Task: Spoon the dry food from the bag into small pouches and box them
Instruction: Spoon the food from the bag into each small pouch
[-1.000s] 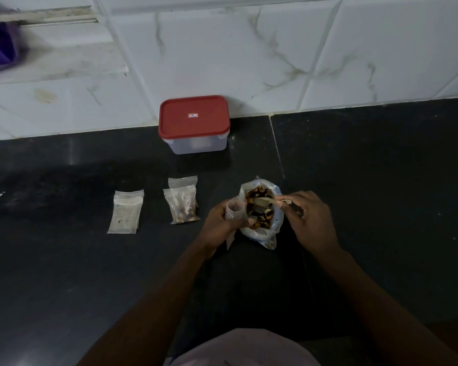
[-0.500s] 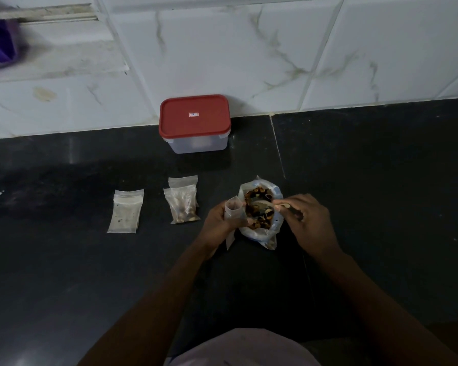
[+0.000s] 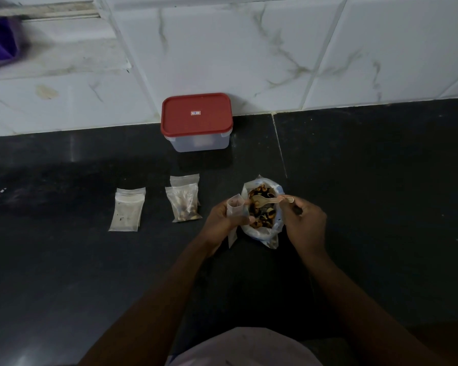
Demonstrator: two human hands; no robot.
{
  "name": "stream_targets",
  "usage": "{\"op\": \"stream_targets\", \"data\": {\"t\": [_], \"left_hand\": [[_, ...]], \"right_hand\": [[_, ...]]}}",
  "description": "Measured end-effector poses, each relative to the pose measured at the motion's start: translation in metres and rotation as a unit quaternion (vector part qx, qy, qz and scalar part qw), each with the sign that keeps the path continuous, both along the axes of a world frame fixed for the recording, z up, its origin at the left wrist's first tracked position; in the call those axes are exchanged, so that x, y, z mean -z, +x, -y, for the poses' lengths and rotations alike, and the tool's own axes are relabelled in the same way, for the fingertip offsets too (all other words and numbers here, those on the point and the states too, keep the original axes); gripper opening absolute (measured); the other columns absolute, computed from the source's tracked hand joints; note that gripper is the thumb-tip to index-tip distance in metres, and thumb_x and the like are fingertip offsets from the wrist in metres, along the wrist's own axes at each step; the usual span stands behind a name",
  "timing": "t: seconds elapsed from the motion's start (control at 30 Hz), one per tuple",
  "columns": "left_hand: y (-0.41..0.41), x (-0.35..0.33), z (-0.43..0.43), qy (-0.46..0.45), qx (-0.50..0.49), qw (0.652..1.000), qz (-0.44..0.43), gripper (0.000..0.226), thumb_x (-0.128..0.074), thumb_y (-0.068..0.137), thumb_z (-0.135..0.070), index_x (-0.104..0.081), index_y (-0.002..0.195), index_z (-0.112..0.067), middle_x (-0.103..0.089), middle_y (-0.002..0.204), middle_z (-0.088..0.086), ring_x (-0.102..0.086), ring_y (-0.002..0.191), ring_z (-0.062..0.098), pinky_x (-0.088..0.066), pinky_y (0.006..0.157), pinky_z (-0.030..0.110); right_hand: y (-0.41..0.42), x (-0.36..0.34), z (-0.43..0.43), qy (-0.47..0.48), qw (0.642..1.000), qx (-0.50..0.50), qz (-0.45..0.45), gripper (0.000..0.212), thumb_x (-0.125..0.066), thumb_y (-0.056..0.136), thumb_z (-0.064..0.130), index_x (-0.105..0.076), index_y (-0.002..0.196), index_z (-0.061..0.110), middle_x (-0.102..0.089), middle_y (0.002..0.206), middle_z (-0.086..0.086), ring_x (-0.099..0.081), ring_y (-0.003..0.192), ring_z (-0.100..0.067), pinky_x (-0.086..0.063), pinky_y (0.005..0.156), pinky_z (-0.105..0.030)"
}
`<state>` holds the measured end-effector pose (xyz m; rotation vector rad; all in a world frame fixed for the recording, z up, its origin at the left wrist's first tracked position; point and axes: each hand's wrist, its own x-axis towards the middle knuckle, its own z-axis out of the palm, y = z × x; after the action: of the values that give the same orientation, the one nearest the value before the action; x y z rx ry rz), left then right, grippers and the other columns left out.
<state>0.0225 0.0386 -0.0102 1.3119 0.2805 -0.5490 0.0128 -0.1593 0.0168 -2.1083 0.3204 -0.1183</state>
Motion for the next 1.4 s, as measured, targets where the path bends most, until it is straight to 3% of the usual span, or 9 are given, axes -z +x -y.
{"op": "stream_targets", "data": {"t": [0.17, 0.4, 0.53, 0.67, 0.83, 0.93, 1.0, 1.23, 1.4], "left_hand": [[0.001, -0.002, 0.003, -0.013, 0.012, 1.0, 0.002, 0.048, -0.071, 0.086, 0.005, -0.062, 0.132, -0.007, -0.071, 0.126, 0.012, -0.068, 0.119, 0.023, -0.057, 0.096, 0.035], [0.002, -0.006, 0.002, 0.015, 0.022, 1.0, 0.014, 0.048, -0.073, 0.085, 0.004, -0.062, 0.13, -0.006, -0.071, 0.125, 0.011, -0.068, 0.118, 0.023, -0.058, 0.095, 0.035], [-0.002, -0.01, -0.002, 0.032, 0.02, 0.999, 0.013, 0.047, -0.072, 0.086, 0.004, -0.062, 0.13, -0.007, -0.073, 0.119, 0.003, -0.071, 0.109, 0.011, -0.058, 0.083, 0.022], [-0.004, -0.008, -0.006, 0.039, 0.01, 0.999, 0.004, 0.045, -0.074, 0.085, 0.002, -0.064, 0.127, -0.012, -0.072, 0.12, 0.004, -0.07, 0.111, 0.015, -0.058, 0.088, 0.027], [-0.006, -0.011, -0.007, 0.035, 0.007, 0.999, -0.011, 0.041, -0.073, 0.086, 0.001, -0.066, 0.123, -0.016, -0.071, 0.117, 0.0, -0.069, 0.11, 0.015, -0.058, 0.088, 0.027], [-0.006, -0.011, -0.006, 0.019, -0.001, 0.999, -0.027, 0.041, -0.072, 0.087, 0.003, -0.065, 0.124, -0.014, -0.071, 0.117, 0.002, -0.072, 0.104, 0.01, -0.058, 0.084, 0.025], [-0.005, -0.012, -0.004, 0.018, 0.0, 0.999, -0.033, 0.042, -0.07, 0.088, 0.004, -0.063, 0.126, -0.012, -0.071, 0.116, 0.001, -0.072, 0.1, 0.006, -0.058, 0.081, 0.022], [-0.007, -0.013, 0.001, -0.002, -0.01, 0.999, -0.041, 0.044, -0.066, 0.089, 0.008, -0.06, 0.13, -0.006, -0.07, 0.115, 0.002, -0.073, 0.093, 0.001, -0.057, 0.074, 0.017], [-0.007, -0.011, 0.003, -0.025, -0.022, 0.998, -0.049, 0.041, -0.068, 0.088, 0.006, -0.063, 0.125, -0.011, -0.068, 0.123, 0.011, -0.068, 0.111, 0.017, -0.057, 0.082, 0.024]], "right_hand": [[0.009, 0.0, 0.006, 0.145, 0.978, 0.077, -0.127, 0.009, -0.069, 0.095, 0.025, -0.078, 0.094, 0.023, -0.071, 0.078, 0.005, -0.065, 0.072, -0.007, -0.051, 0.065, -0.027], [0.021, 0.004, 0.008, 0.331, 0.898, 0.189, -0.222, 0.014, -0.066, 0.099, 0.023, -0.075, 0.1, 0.012, -0.073, 0.086, 0.0, -0.059, 0.073, -0.008, -0.05, 0.066, -0.025], [0.023, 0.005, 0.012, 0.35, 0.89, 0.177, -0.232, 0.015, -0.063, 0.1, 0.024, -0.074, 0.102, 0.015, -0.073, 0.09, 0.0, -0.059, 0.076, -0.009, -0.05, 0.071, -0.027], [0.024, 0.004, 0.021, 0.315, 0.914, 0.152, -0.206, 0.017, -0.06, 0.102, 0.026, -0.074, 0.105, 0.016, -0.072, 0.09, 0.002, -0.059, 0.078, -0.009, -0.049, 0.071, -0.028], [0.026, -0.004, 0.034, 0.082, 0.993, 0.026, -0.085, 0.014, -0.058, 0.103, 0.031, -0.072, 0.104, 0.026, -0.072, 0.092, 0.007, -0.064, 0.082, -0.004, -0.052, 0.069, -0.023], [0.029, -0.005, 0.032, -0.056, 0.997, -0.051, -0.03, 0.015, -0.058, 0.102, 0.019, -0.071, 0.109, 0.019, -0.071, 0.1, 0.009, -0.065, 0.088, 0.002, -0.05, 0.074, -0.013], [0.03, -0.003, 0.028, -0.102, 0.992, -0.068, -0.018, 0.016, -0.059, 0.102, 0.017, -0.071, 0.11, 0.013, -0.072, 0.1, 0.002, -0.068, 0.09, -0.006, -0.057, 0.079, -0.027], [0.029, -0.002, 0.02, -0.035, 0.996, -0.039, -0.072, 0.018, -0.056, 0.103, 0.02, -0.072, 0.106, 0.013, -0.072, 0.093, 0.002, -0.07, 0.085, -0.012, -0.062, 0.079, -0.045], [0.033, -0.001, 0.018, 0.067, 0.987, 0.021, -0.142, 0.02, -0.055, 0.104, 0.021, -0.073, 0.11, 0.015, -0.073, 0.091, 0.0, -0.07, 0.081, -0.01, -0.062, 0.075, -0.035]]}}
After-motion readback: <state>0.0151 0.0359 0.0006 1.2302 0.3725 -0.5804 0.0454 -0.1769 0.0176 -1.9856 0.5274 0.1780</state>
